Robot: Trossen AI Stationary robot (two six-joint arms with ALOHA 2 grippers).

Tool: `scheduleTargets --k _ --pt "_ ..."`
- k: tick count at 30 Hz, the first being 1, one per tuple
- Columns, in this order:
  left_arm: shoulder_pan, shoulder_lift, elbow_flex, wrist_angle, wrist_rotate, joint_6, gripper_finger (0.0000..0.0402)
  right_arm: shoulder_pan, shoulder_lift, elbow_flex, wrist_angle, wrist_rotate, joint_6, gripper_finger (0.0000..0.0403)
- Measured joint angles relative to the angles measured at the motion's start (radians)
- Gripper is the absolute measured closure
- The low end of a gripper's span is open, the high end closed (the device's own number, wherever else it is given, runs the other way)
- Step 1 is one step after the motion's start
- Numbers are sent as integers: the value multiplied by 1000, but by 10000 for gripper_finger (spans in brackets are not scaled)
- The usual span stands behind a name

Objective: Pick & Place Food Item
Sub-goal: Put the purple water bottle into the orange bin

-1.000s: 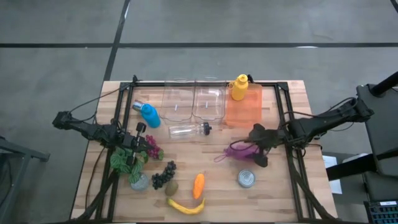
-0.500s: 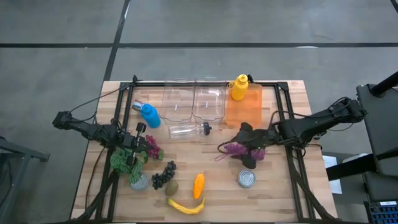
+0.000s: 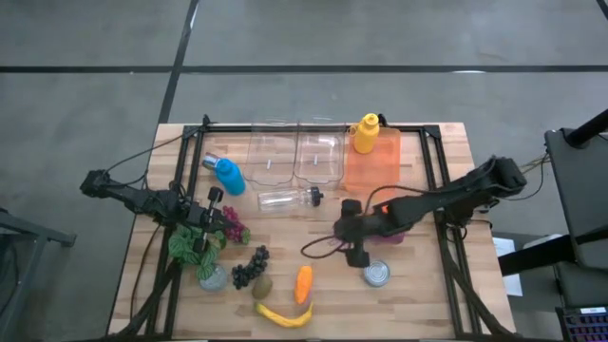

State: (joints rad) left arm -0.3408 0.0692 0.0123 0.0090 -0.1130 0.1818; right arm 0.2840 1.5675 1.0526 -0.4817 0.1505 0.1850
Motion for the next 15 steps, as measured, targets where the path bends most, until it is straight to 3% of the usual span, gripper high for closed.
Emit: scheduleTargets --k 5,15 --pt "0 0 0 0 0 0 400 3 97 79 -139 -18 -42 48" --pt "0 0 0 0 0 0 400 13 243 177 -129 -27 -160 48"
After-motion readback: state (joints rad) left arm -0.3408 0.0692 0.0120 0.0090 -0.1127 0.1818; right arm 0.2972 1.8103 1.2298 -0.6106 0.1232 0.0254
